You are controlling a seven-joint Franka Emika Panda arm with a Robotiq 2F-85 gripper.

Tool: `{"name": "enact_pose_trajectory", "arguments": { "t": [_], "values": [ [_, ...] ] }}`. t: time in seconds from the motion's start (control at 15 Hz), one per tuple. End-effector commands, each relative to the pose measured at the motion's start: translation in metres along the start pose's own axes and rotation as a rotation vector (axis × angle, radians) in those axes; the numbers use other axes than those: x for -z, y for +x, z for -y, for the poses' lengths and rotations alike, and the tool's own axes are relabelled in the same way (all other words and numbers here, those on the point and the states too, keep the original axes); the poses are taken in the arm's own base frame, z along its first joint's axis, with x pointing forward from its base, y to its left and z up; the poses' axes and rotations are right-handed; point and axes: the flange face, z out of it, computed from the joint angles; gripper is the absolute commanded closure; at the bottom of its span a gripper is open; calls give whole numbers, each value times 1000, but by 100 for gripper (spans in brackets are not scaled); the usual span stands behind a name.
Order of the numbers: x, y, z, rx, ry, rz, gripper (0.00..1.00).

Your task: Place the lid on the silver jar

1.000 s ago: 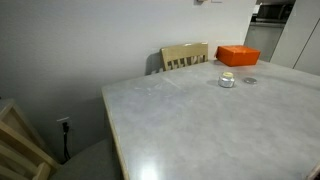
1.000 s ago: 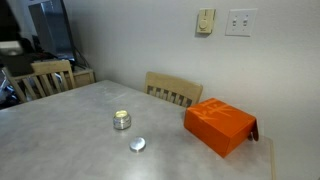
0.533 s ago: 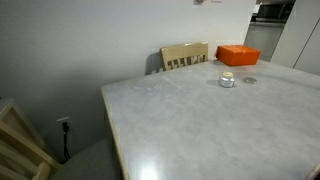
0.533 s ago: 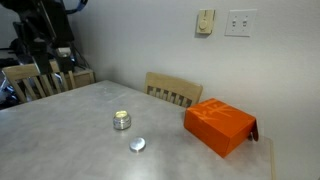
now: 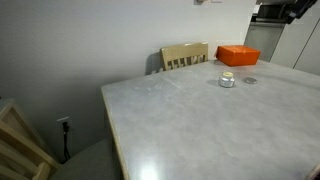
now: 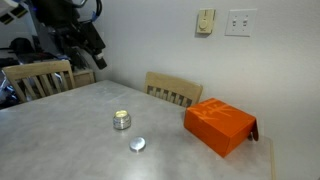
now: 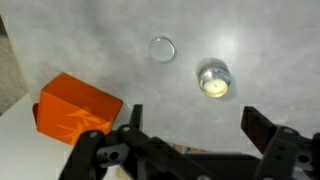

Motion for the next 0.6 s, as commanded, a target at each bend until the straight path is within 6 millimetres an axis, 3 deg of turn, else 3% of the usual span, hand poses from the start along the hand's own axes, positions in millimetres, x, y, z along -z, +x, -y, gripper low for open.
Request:
{"name": "enact_pose_trajectory", "arguments": {
  "t": [0.0,0.2,0.27,0.4,0.53],
  "values": [
    [-68,27,29,64,88,-110,0],
    [-123,47,76,150,202,-32,0],
    [-88,28,64,103,176,-67,0],
    [-117,38,83,136,196,-31,0],
    [-127,44,85,140,192,-23,0]
  ]
}}
